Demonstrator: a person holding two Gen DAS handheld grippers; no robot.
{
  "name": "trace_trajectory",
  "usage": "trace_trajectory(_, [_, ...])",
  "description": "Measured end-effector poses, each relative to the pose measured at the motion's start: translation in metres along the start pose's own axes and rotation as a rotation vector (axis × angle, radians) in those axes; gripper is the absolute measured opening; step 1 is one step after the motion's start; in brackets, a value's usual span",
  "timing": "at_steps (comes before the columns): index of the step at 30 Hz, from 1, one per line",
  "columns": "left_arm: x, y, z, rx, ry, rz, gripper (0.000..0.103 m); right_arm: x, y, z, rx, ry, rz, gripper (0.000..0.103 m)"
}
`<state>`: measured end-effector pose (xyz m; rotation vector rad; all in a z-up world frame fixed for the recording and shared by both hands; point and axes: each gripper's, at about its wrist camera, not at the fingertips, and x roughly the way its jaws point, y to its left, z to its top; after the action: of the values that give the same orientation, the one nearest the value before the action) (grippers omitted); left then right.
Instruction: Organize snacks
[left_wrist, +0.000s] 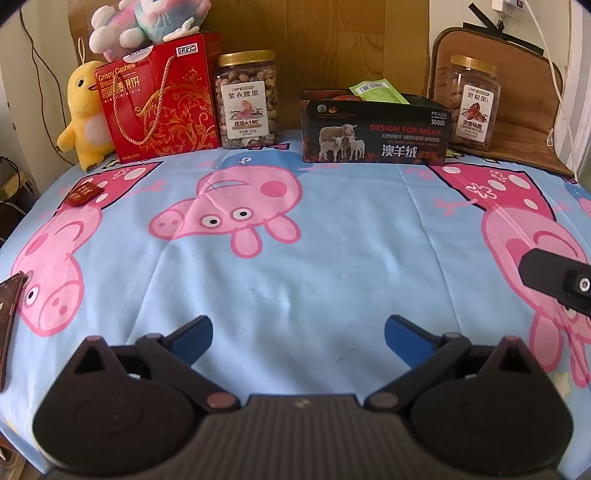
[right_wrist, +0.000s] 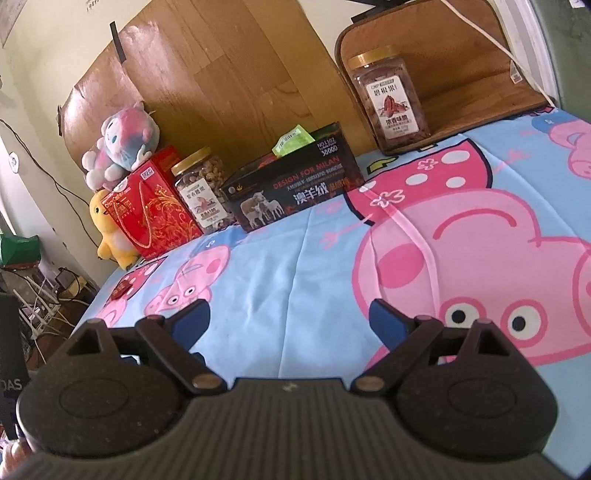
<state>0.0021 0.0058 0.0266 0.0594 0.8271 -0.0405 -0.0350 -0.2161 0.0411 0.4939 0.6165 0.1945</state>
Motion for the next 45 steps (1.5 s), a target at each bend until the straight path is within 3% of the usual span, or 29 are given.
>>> trace_trajectory(17, [-0.0017,0.0030,-0.0034,-0.002,0.003,0.021,0.103,-0.0008,0.0044,-0.0017,-0.012,-0.006,0.012,0.095])
trace_trajectory(36, [0.0025,0.0034,-0.0014,-0.006,0.018,-0.014,0.103,0.0026,-0.0012,-0.0009,0.002,0.009,-0.007,0.095])
trace_trajectory(45, [-0.0025,0.0071,-0.0021,-0.004,-0.011,-0.013,0.103,0.0004,0.0070,-0.0009,-0.022,-0.003,-0.006,0.095])
